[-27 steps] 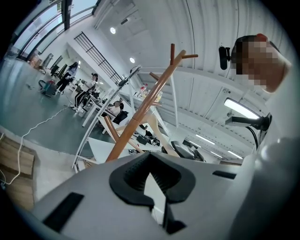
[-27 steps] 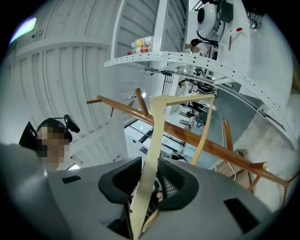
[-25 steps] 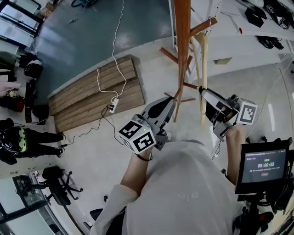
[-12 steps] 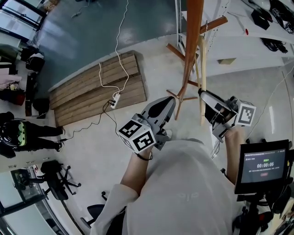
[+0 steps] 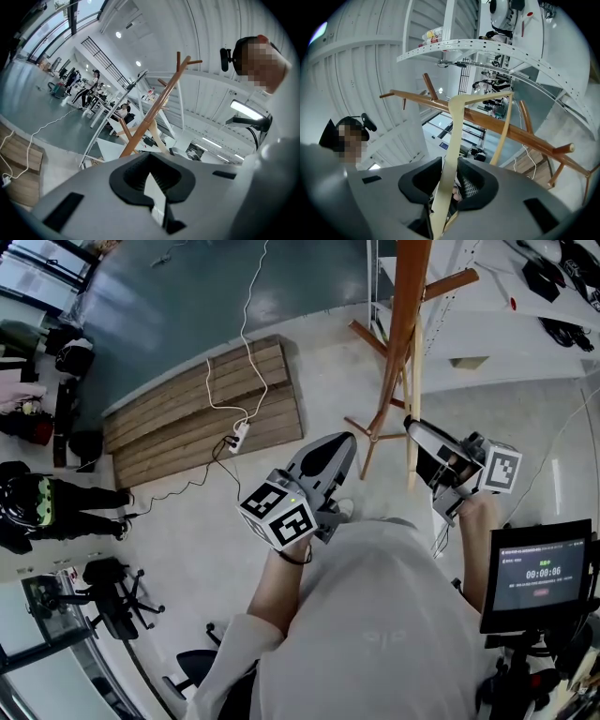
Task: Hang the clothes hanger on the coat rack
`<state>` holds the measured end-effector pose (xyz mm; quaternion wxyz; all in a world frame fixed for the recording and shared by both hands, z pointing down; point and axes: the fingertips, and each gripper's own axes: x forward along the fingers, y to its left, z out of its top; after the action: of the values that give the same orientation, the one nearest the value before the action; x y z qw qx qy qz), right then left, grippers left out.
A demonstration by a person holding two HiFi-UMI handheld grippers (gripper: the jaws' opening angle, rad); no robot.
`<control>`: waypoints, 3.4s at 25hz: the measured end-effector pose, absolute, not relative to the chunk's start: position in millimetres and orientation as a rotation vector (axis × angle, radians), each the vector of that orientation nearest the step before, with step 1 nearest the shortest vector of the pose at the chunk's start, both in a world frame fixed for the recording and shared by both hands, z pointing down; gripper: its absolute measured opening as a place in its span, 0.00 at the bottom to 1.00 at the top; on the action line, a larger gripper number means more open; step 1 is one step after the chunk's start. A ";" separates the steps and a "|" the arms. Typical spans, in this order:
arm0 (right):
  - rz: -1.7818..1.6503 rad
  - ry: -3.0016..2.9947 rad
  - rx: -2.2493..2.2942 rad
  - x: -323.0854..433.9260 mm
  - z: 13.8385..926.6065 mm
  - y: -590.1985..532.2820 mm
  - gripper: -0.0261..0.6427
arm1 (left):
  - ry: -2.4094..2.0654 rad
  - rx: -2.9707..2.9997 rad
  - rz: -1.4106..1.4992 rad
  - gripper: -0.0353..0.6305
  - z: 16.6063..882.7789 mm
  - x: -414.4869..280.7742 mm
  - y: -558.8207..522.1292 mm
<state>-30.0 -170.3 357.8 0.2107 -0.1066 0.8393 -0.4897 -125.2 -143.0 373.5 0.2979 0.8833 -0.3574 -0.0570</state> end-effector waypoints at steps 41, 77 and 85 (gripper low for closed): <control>-1.192 2.258 -0.509 -13.3 345.4 -191.1 0.27 | -0.978 2.339 -0.183 0.06 374.2 -127.7 -142.0; -0.803 2.003 -0.930 147.1 334.3 -148.0 0.26 | -0.502 2.526 -0.077 0.06 372.1 4.5 -152.0; -0.636 1.822 -1.236 216.2 310.2 -16.3 0.26 | -0.085 2.566 0.034 0.06 348.9 88.0 -66.0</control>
<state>216.2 -16.3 310.2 0.4122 -0.4913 0.7245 -0.2527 88.0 -66.0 348.9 0.2831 0.9585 -0.0317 0.0129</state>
